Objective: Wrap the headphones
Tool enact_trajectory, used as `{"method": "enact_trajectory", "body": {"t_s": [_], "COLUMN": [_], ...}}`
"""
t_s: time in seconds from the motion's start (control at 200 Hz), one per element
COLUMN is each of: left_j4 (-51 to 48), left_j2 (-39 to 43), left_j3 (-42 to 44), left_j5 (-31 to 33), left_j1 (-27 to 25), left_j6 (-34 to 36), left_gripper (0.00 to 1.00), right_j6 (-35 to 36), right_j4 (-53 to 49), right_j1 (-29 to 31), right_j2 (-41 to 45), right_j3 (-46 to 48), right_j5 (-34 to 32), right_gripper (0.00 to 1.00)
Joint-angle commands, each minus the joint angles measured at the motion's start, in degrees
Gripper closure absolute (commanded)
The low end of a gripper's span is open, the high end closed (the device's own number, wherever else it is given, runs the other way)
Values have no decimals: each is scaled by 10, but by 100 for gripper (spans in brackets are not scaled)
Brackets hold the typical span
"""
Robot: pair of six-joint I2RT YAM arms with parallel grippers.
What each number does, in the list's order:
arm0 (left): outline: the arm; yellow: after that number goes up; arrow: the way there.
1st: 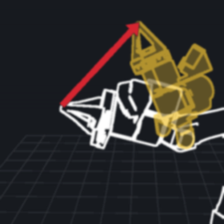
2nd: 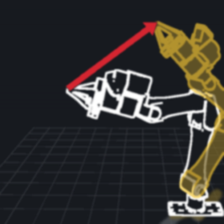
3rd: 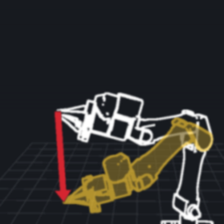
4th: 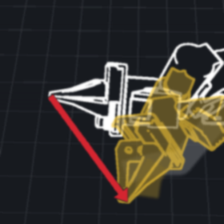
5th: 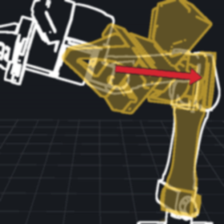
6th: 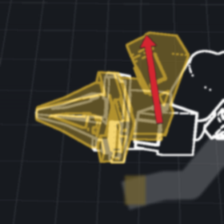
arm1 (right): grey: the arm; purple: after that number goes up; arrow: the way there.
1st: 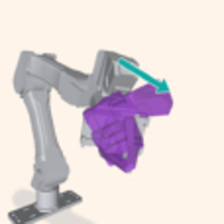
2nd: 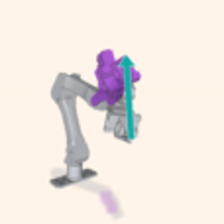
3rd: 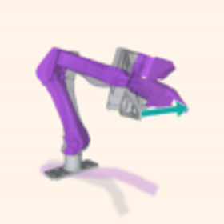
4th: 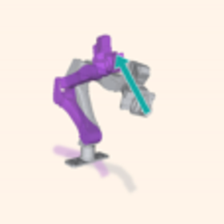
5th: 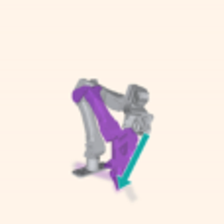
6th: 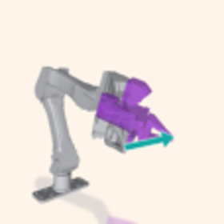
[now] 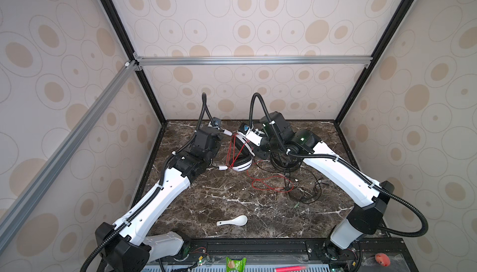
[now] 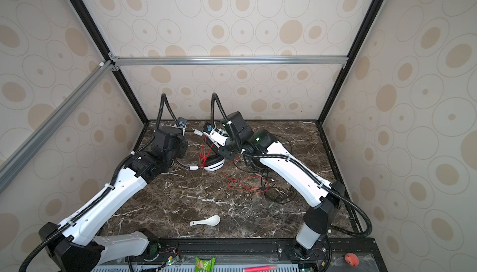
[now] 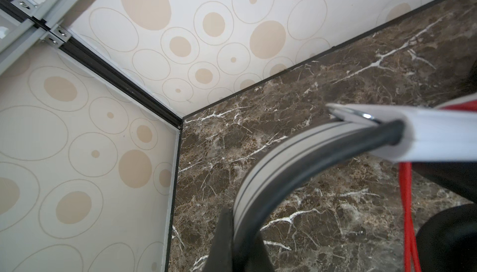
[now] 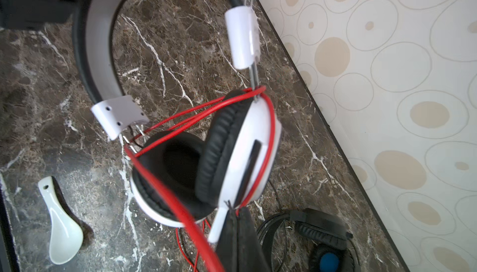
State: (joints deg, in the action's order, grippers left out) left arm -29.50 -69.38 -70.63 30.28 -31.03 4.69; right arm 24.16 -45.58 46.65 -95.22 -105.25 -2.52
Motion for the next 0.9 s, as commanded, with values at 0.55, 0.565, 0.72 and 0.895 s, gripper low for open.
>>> {"method": "enact_trajectory", "body": {"t_s": [0.55,0.565,0.72,0.895], "left_j4": [-37,-38,-53,-58], "left_j2": [70,71,75,73], "left_j3": [-26,-28,-50,-64], "left_j5": [-206,-210,-243,-280], "left_j1": [-9,-9,-9,-10], "left_j6": [26,25,15,-4], "left_gripper": [100,100,100,100], "right_j6": [27,28,24,-41], "right_j4": [-7,-6,9,70], "right_j1": [-26,-29,-49,-101], "right_j2": [-56,-56,-51,-33], "right_j3": [-101,-101,-81,-27], "right_j5": [16,22,72,206], "right_gripper": [91,90,87,84]}}
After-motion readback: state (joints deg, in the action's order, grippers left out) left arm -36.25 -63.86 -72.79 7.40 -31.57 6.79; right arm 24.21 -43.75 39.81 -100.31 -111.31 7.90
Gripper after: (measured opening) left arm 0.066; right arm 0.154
